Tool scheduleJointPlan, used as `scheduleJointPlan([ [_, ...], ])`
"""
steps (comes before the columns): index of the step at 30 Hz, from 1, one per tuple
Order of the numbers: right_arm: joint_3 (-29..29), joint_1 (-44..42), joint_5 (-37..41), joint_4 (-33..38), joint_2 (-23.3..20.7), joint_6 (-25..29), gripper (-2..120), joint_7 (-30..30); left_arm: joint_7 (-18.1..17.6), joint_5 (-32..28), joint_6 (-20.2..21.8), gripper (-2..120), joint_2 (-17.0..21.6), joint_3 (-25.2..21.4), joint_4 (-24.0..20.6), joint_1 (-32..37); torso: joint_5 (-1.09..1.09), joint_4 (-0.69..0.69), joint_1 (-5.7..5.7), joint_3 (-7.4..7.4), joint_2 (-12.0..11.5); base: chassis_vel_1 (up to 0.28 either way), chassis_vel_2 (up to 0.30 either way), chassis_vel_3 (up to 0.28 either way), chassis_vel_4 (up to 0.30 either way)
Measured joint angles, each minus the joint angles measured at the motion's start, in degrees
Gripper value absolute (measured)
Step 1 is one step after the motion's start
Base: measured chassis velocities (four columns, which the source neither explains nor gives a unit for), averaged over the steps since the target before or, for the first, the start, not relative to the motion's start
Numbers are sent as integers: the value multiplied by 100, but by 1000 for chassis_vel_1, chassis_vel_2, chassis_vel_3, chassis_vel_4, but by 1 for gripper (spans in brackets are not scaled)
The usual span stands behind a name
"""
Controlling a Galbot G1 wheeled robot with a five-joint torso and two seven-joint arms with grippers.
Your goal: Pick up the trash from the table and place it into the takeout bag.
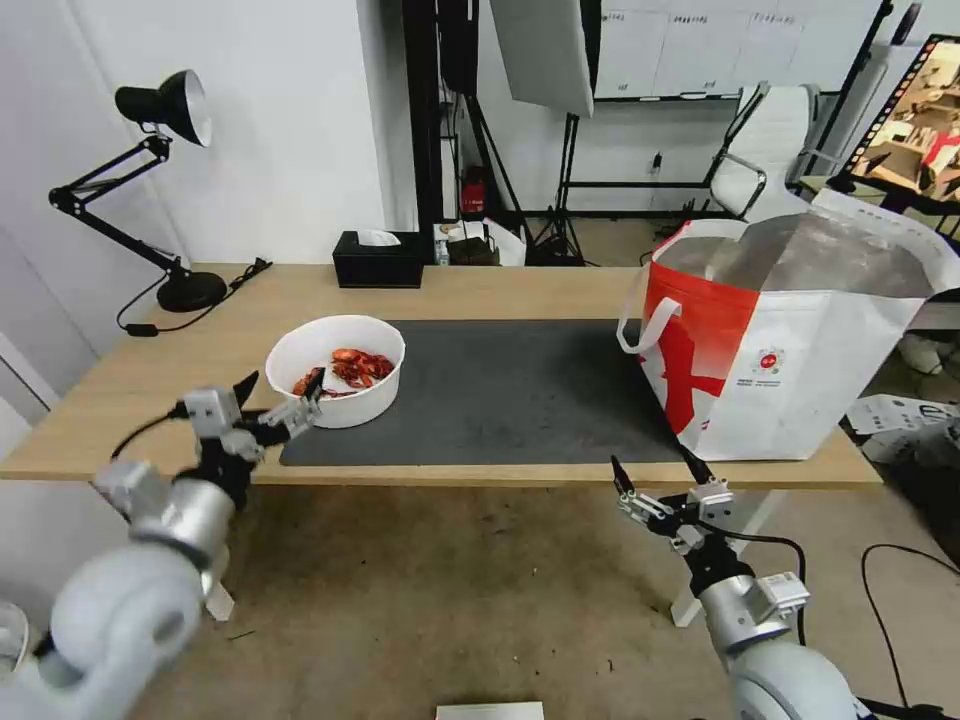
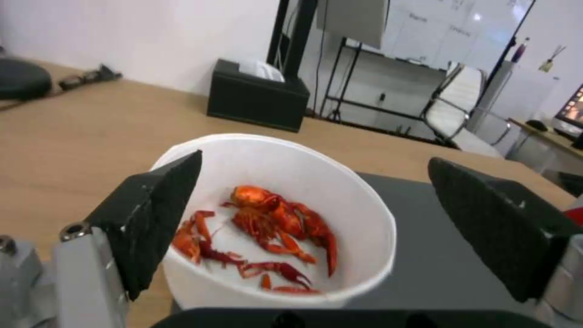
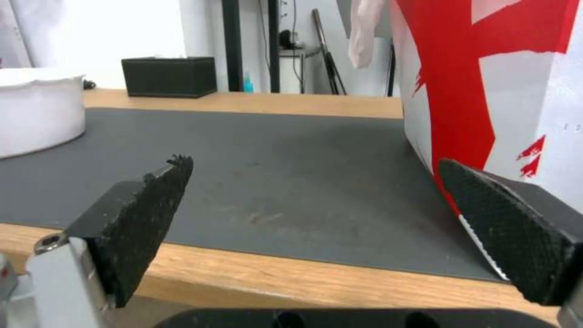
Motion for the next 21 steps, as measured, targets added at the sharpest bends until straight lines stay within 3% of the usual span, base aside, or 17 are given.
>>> scheduleJointPlan([
  [2,0,0,0,1,0,1,100,-1,-214,-652,418,100,250,320,430,-724,1,-1,0,0,0,0,0,0,0],
  [3,0,0,0,1,0,1,100,-1,-214,-652,418,100,250,320,430,-724,1,-1,0,0,0,0,0,0,0],
  [9,0,0,0,1,0,1,100,-2,-423,-1514,1436,100,467,1016,1492,-2009,1,-1,0,0,0,0,0,0,0],
  [10,0,0,0,1,0,1,100,-2,-423,-1514,1436,100,467,1016,1492,-2009,1,-1,0,0,0,0,0,0,0],
  [12,0,0,0,1,0,1,100,-1,-431,-1636,1758,100,483,1240,1986,-2432,1,0,0,0,0,0,0,0,0],
  [15,0,0,0,1,0,1,100,-2,-429,-1640,1914,100,483,1414,2299,-2684,0,0,1,0,0,0,0,0,0],
  [21,0,0,0,0,0,1,100,-2,-543,-1585,2091,100,412,1632,2689,-2985,1,0,0,0,0,0,0,0,0],
])
